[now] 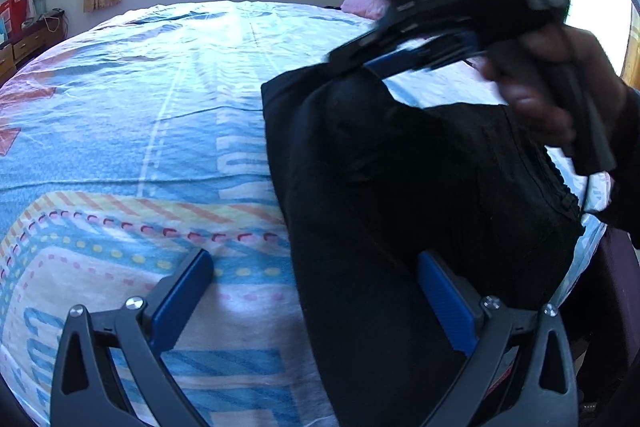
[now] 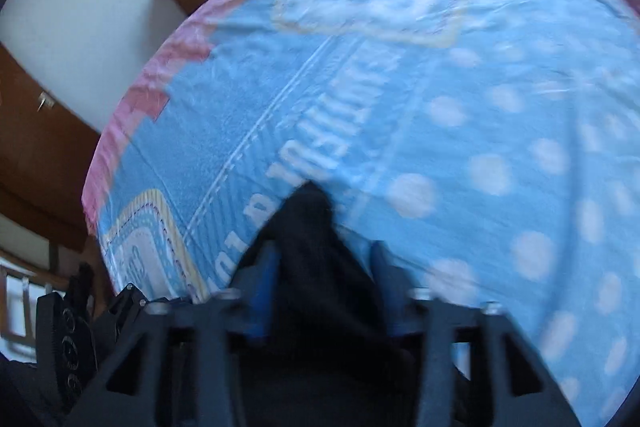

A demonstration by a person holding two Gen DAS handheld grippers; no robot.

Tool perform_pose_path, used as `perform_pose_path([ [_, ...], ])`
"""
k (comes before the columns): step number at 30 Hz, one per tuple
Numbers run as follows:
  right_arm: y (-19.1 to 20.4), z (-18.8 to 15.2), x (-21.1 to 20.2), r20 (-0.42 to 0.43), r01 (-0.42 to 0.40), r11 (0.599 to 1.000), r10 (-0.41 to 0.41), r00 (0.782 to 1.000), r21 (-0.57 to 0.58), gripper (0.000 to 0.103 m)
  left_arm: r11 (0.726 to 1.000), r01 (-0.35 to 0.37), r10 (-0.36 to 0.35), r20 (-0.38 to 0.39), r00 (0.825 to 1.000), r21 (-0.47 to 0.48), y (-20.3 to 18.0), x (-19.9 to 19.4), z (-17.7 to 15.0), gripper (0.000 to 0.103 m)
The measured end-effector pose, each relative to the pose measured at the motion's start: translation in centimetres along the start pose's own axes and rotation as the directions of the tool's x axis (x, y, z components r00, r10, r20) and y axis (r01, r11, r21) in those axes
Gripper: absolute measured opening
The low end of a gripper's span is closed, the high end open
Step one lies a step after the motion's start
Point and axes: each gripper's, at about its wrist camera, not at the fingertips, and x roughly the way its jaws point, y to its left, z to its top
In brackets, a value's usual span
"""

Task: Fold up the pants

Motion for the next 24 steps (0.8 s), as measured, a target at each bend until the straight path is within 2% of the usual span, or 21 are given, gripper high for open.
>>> perform_pose_path([
  [3,-0.6,-1.6,-4.0,0.102,0.018,0.998,-0.025,0.994,0.065,0.053,1.0,-0.011,0.011,0.003,1.0,0.009,-0.2,0.1,-0.1,0.103],
  [6,0.2,-3.8,-6.5,0.165,-0.031,0.997,0.018,0.986,0.076,0.053,1.0,-0.02,0.02,0.006,1.0,0.013,-0.5,0.2,-0.2,0.103],
  [8,1.0,-5.2,-6.3,0.131,-0.054,0.997,0.046,0.99,0.059,0.053,1.0,-0.016,0.016,0.005,1.0,0.009,-0.5,0.2,-0.3,0.103],
  [10,1.2,-6.9,-5.3,0.071,-0.035,0.998,0.031,0.997,0.06,0.053,1.0,-0.014,0.014,0.006,1.0,0.008,-0.5,0.1,-0.3,0.103],
  [12,0.4,-8.5,-3.6,0.017,0.083,0.994,-0.084,0.996,0.068,0.053,1.0,-0.017,0.017,0.01,1.0,0.009,-0.5,0.1,-0.4,0.103],
  [13,-0.5,-9.3,-2.8,0.027,0.132,0.989,-0.134,0.991,0.067,0.052,1.0,-0.02,0.02,0.011,1.0,0.009,-0.6,0.1,-0.4,0.103],
  [14,-0.7,-9.5,-3.0,0.065,0.109,0.992,-0.114,0.991,0.07,0.053,1.0,-0.016,0.016,0.012,1.0,0.004,-0.5,0.1,-0.4,0.103],
  [16,-0.9,-9.7,-3.5,0.089,0.083,0.992,-0.092,0.992,0.097,0.053,0.999,-0.009,0.009,0.009,1.0,-0.033,0.1,-0.3,0.0,0.103],
  [19,-0.4,-10.0,-5.2,0.15,0.066,0.991,-0.083,0.985,0.119,0.053,0.996,-0.03,0.036,0.071,0.997,-0.083,1.8,-2.5,1.3,0.103],
  [21,-0.2,-10.7,-6.8,0.203,0.072,0.991,-0.093,0.975,0.109,0.053,0.996,-0.032,0.039,0.085,0.996,-0.082,2.7,-3.5,2.5,0.103],
  [24,-0.6,-12.3,-8.2,0.248,0.1,0.987,-0.129,0.96,0.124,0.053,1.0,-0.011,0.013,0.113,0.994,-0.026,3.3,-4.5,5.0,0.102],
])
